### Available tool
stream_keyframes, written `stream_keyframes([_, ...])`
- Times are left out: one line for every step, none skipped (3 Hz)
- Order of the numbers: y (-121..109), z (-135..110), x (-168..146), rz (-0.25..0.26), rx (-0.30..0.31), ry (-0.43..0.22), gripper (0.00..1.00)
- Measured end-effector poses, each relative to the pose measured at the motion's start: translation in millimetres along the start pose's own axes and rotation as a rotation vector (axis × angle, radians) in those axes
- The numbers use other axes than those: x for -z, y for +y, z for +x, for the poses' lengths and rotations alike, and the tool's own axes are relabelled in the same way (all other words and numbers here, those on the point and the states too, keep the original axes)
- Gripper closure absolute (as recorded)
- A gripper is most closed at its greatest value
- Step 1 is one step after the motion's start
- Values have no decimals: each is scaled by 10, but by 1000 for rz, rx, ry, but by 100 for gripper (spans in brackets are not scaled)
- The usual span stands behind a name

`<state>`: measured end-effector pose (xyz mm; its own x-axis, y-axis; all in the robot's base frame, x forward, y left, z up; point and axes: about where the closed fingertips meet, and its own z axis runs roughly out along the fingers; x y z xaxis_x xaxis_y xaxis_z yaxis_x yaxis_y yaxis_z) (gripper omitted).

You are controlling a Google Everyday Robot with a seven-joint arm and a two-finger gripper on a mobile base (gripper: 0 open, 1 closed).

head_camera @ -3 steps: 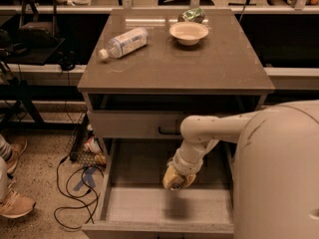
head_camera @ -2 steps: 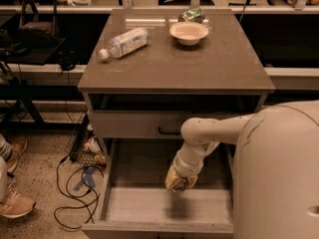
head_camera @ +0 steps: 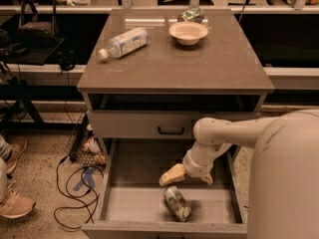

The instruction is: Place 7up can into middle drawer

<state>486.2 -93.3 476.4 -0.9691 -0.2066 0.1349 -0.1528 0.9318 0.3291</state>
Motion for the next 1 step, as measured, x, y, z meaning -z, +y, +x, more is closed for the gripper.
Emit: stream_keyframes([-516, -14, 575, 29, -9, -68, 0])
